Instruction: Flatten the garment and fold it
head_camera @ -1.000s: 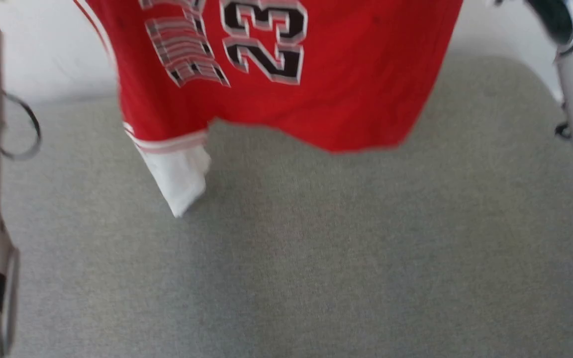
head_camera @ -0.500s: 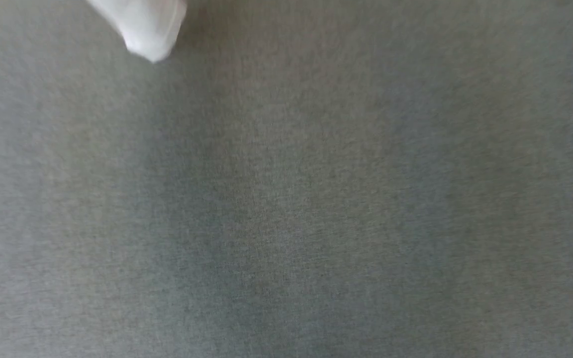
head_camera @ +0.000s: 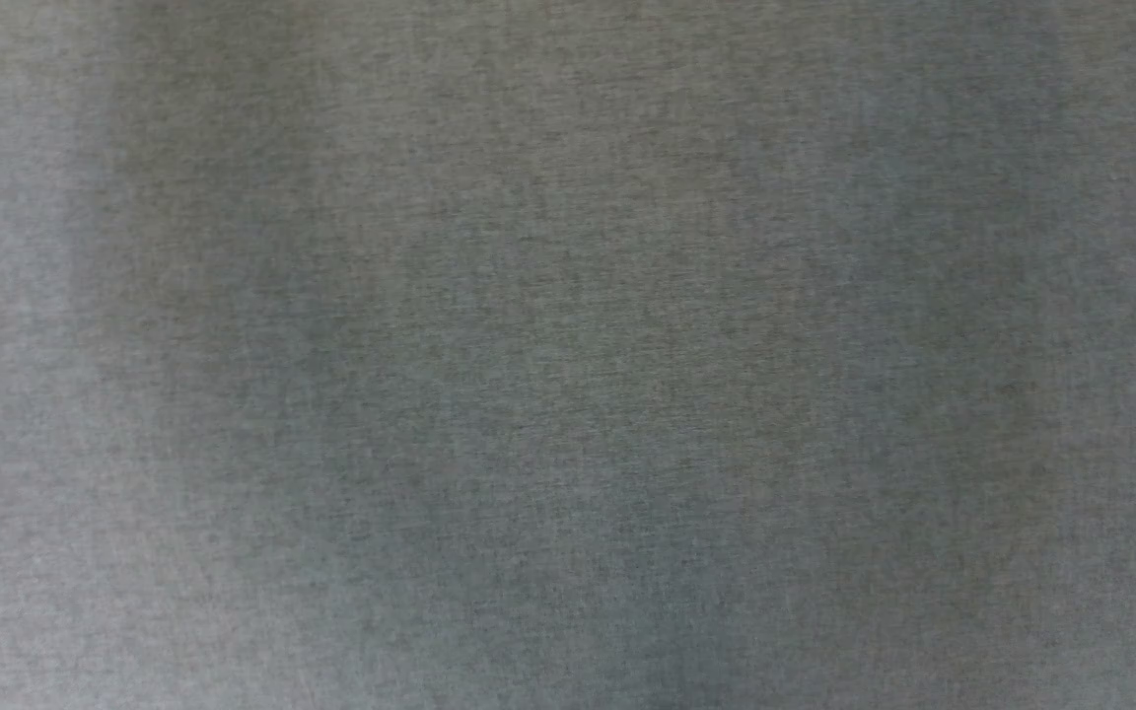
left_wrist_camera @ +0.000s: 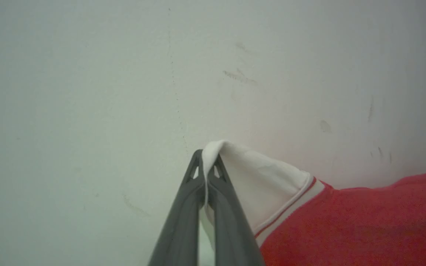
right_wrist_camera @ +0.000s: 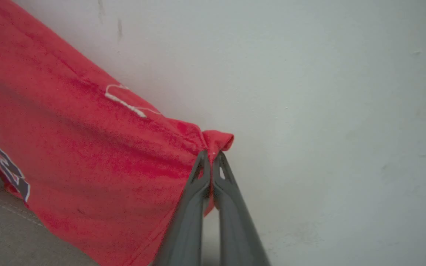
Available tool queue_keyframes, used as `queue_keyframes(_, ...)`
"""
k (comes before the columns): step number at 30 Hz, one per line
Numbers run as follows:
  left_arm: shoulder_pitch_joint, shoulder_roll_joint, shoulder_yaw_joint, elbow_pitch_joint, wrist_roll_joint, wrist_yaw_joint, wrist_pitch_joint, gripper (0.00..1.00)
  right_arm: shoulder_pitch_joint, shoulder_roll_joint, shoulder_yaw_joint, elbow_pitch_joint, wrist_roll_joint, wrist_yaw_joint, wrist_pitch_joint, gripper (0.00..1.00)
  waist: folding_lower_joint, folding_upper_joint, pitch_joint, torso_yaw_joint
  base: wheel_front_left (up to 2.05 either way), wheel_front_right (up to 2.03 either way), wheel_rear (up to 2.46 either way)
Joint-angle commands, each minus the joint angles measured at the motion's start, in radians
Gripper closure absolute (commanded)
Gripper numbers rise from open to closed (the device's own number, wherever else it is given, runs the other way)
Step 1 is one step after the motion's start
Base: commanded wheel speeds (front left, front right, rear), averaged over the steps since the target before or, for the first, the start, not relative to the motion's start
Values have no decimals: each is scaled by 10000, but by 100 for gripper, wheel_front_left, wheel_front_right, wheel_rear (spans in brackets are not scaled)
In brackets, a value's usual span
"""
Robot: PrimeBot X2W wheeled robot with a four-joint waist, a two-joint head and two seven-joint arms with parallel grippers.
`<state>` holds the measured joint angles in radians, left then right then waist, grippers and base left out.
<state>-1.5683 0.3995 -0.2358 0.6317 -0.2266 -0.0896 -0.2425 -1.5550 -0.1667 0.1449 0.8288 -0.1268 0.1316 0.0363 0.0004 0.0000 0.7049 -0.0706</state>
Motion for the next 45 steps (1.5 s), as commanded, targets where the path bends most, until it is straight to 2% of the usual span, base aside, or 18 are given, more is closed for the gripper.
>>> queue_keyframes(1, 355, 150, -57, -167, -45, -115, -99, 100, 234, -81, 178, 99, 179, -9, -208, 100, -4, 0, -170, 174, 0, 0, 0)
queue_keyframes(7, 2245, 726, -526, -1194, -553, -353, 53, 100, 1267, -686, 1181, -87, 1347, -9, -631, 100, -4, 0, -1035, 305, 0, 0, 0)
queue_keyframes(13, 4725, 1257, -559, -3037, -1482, -369, 738, 100, 3113, -1651, 1941, -1520, 2876, -9, -254, 100, -4, 0, -1918, 403, 0, 0, 0)
queue_keyframes(20, 8092, 1712, -465, -5397, -1880, 288, 1249, 100, 6308, -2504, 1504, -4143, 4041, -9, 525, 100, -4, 0, -2913, 474, 0, 0, 0)
queue_keyframes(27, 11057, 2118, -546, -7278, -1829, 1119, 1639, 100, 9608, -2294, 164, -6678, 4009, -9, 1404, 100, -4, 0, -3640, 489, 0, 0, 0)
queue_keyframes(32, 13046, 2404, -647, -8224, -1920, 1678, 2248, 100, 11401, -2054, -413, -7956, 3926, -9, 2020, 100, -4, 0, -4090, 448, 0, 0, 0)
queue_keyframes(39, 15069, 2849, -1094, -8636, -2287, 1862, 3429, 100, 13298, -2112, -799, -8910, 4138, -9, 3031, 100, -4, 0, -4761, 526, 0, 0, 0)
queue_keyframes(45, 16307, 3104, -1447, -8959, -3028, 1835, 4609, 100, 14713, -2661, -246, -9287, 4901, -9, 4370, 100, -4, 0, -5203, 507, 0, 0, 0)
